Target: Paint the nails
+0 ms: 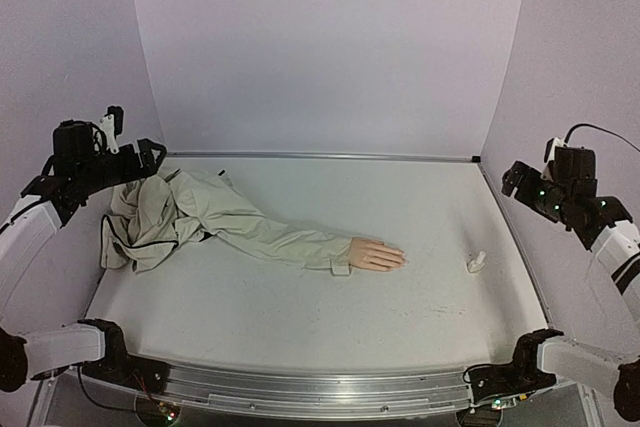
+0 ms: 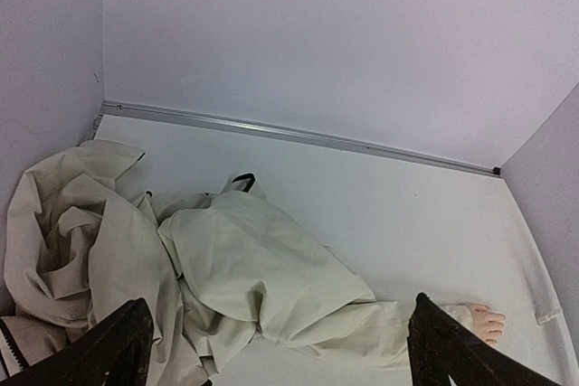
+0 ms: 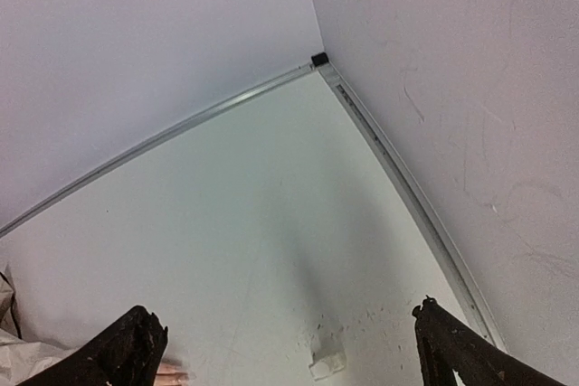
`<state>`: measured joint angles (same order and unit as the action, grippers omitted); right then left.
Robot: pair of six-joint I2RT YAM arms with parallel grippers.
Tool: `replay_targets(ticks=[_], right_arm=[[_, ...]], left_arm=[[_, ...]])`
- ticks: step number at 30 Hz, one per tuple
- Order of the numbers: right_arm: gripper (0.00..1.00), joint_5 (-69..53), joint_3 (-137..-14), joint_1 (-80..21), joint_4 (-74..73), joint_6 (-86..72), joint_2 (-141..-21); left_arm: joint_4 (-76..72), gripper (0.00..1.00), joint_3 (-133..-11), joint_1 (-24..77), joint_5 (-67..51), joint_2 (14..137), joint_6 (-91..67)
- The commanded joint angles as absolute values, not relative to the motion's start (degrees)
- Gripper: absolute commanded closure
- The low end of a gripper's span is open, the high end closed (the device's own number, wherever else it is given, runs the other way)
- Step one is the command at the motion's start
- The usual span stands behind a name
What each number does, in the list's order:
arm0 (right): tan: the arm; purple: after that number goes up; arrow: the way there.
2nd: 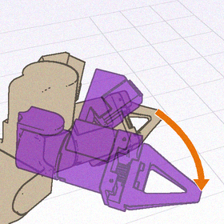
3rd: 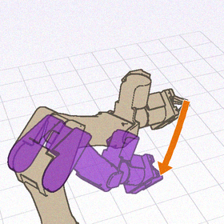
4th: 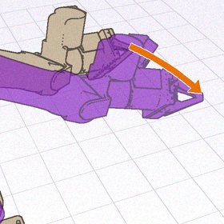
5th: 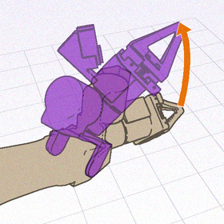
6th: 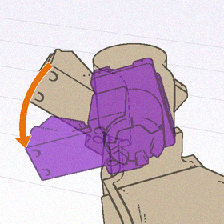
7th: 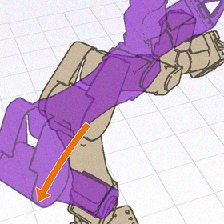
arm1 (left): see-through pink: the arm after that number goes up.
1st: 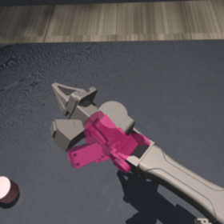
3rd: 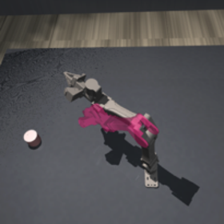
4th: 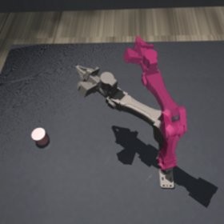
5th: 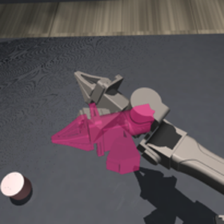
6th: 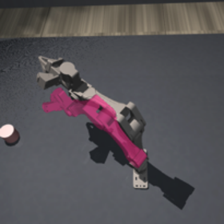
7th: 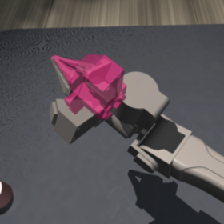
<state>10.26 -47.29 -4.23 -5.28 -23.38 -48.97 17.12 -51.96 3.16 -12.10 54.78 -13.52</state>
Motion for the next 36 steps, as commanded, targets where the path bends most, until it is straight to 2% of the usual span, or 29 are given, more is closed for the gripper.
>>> replay_targets(ticks=[1, 9, 13, 18, 27, 36], right_arm=[[0.02, 9.1, -51.2, -3.6, -19.5, -31.1, -51.6], [0.03, 5.1, -50.0, -3.3, -30.9, -36.3, -57.1], [0.09, 0.1, -47.0, -3.2, -30.7, -37.4, -61.5], [0.12, -0.3, -46.5, -3.2, -28.7, -37.1, -68.8], [0.29, 0.0, -48.8, -3.3, -22.7, -35.3, -80.3], [0.39, 3.9, -51.6, -4.5, -21.4, -33.9, -86.1]], left_arm=[[21.5, 0.01, -58.1, 4.3, -15.5, 55.1, -13.9], [24.4, 0.01, -60.4, 8.2, -15.8, 54.1, -11.3], [25.9, 0.01, -60.2, 10.0, -14.3, 52.7, -9.2], [27.0, 0.01, -60.1, 12.7, -11.9, 51.2, -7.5], [27.8, 0.01, -59.9, 16.1, -9.6, 48.3, -5.7], [28.2, 0.01, -59.7, 17.3, -8.4, 47.2, -5.1]])
